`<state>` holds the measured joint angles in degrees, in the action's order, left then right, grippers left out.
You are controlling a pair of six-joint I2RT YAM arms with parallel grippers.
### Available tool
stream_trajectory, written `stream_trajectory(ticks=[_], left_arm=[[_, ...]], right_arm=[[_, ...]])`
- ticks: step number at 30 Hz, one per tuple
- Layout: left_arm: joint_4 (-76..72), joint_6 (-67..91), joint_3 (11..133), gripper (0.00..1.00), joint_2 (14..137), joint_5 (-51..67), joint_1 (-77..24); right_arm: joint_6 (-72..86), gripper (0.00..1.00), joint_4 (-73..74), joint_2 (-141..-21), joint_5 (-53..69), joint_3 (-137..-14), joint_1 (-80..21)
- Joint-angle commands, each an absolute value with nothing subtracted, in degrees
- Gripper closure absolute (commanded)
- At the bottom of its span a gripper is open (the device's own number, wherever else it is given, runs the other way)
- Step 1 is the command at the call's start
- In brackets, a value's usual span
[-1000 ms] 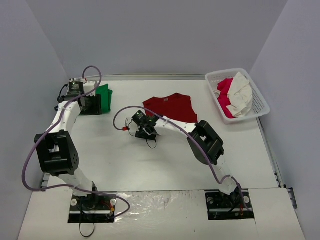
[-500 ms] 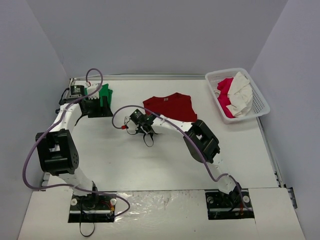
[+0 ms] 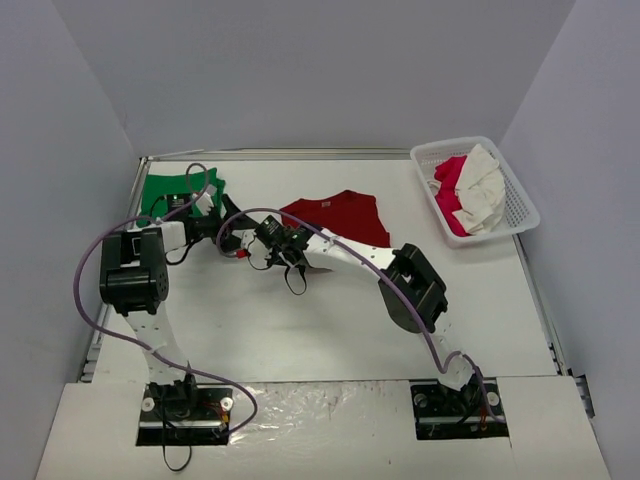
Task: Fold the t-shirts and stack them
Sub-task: Put the neatly folded tshirt into the corner of the board with the left arm
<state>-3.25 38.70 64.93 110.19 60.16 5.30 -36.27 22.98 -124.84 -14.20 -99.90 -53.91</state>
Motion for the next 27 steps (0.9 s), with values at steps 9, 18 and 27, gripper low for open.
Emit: stream_trajectory(ticks=[9,18,27], left_arm=[[-22.0,60.0,64.0,0.06,117.2,63.5,-6.0],[-24.5,64.6,65.0,0.06,122.8,63.5,-9.8],[-24.3,64.6,66.4,0.06,125.9,63.5,-12.9]], right_arm=[[-37.2,1.0,26.0,-123.7,-16.3,-101.6,-55.5],[-37.4,1.0,27.2,-125.9,-17.5,-103.5,-56.2],[-37.4,1.0,29.0,-127.5,-17.8,-107.1,-56.3]])
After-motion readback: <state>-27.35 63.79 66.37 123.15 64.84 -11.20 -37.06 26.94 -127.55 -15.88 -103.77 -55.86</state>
